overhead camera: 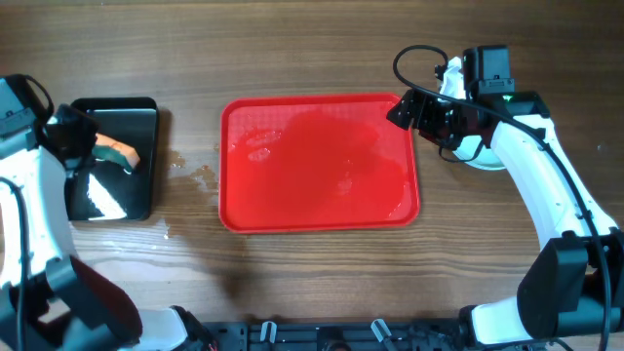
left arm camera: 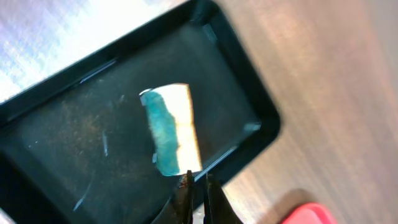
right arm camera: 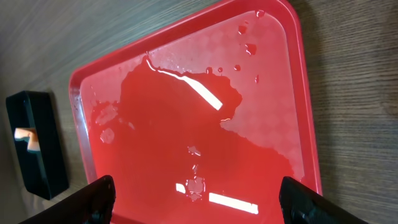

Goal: Clean dirty plates on tray and stack at the side
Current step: 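Lower the sponge into the black tray and open the left gripper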

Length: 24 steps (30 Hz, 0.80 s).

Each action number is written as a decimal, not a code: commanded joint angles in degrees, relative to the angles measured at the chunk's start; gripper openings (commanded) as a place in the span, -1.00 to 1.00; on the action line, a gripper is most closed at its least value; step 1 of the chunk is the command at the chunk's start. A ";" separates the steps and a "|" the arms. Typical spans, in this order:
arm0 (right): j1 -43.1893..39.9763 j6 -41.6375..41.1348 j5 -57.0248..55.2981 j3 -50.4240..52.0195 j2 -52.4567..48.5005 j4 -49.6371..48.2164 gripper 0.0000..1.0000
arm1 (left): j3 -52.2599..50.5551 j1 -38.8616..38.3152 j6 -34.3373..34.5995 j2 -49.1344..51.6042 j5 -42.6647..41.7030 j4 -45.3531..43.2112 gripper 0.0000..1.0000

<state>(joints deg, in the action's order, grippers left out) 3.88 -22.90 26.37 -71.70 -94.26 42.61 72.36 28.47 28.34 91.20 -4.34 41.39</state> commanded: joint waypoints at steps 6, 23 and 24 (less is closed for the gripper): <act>0.15 0.39 0.37 -0.07 0.46 0.26 0.71 | -3.93 0.48 5.57 12.04 4.44 -2.99 -0.92; 0.15 0.39 0.35 -0.07 0.46 0.26 0.72 | -3.96 0.52 5.33 17.86 0.57 -9.46 -0.92; 0.15 0.39 0.35 -0.04 0.46 0.26 0.71 | -3.96 0.52 5.29 18.05 0.26 -10.12 -0.92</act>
<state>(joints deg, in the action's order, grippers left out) 3.88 -22.90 26.37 -71.70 -94.26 42.83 68.71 28.62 33.36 107.85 -2.00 32.60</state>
